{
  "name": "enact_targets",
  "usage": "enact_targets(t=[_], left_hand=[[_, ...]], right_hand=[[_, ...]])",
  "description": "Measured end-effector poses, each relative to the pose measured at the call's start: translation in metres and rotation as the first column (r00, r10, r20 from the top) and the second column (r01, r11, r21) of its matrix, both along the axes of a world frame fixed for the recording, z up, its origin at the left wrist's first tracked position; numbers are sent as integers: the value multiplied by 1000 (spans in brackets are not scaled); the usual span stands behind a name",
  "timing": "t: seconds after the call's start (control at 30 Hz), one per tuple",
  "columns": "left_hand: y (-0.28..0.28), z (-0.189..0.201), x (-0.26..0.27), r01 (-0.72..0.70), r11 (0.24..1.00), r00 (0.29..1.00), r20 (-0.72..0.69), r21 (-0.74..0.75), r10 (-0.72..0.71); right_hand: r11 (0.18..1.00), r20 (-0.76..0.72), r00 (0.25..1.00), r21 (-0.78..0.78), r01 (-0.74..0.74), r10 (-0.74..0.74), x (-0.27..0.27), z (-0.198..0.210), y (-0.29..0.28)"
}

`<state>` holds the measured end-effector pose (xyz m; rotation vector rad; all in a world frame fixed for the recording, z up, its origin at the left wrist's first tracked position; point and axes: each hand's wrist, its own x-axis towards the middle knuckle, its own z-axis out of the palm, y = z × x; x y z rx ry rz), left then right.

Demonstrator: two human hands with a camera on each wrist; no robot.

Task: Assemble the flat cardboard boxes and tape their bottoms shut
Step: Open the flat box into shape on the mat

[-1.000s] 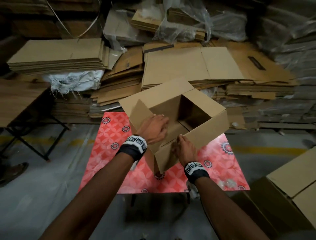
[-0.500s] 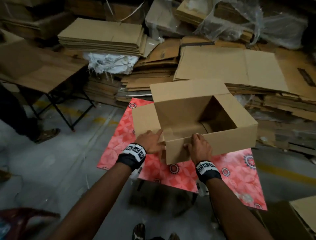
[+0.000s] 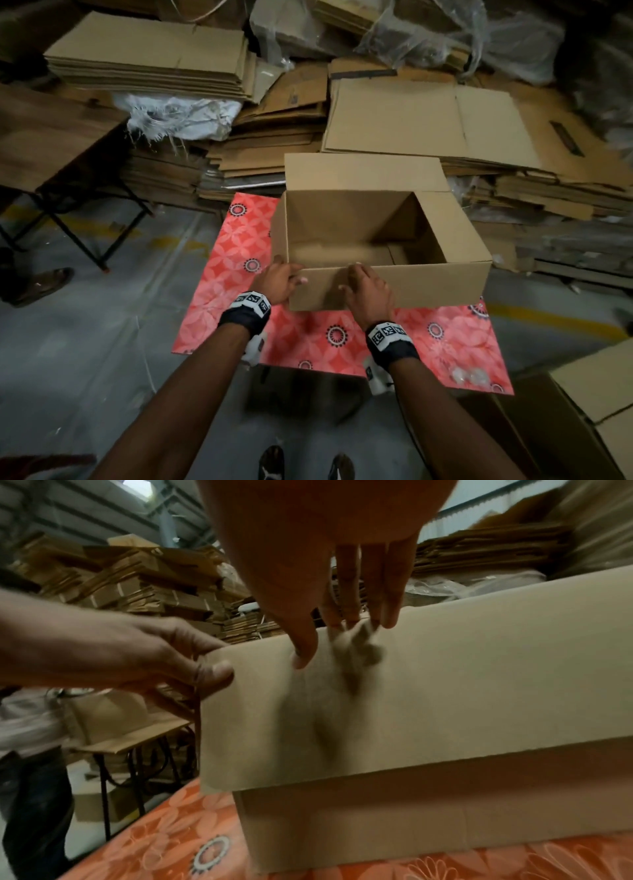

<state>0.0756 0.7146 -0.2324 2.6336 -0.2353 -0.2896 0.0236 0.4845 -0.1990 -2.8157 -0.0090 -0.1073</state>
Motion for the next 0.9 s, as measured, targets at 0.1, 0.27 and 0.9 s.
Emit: enact_targets(t=[0.1, 0.27, 0.9], left_hand=[[15, 3, 24, -28, 995, 1000, 9, 93, 27], [-10, 30, 31, -173, 906, 971, 221, 385, 91], [-281, 19, 29, 125, 952, 959, 213, 278, -188]], right_hand=[[998, 28, 998, -8, -62, 63, 11, 7, -19], [994, 19, 996, -70, 87, -85, 27, 15, -65], [960, 277, 961, -267, 83, -6, 43, 37, -246]])
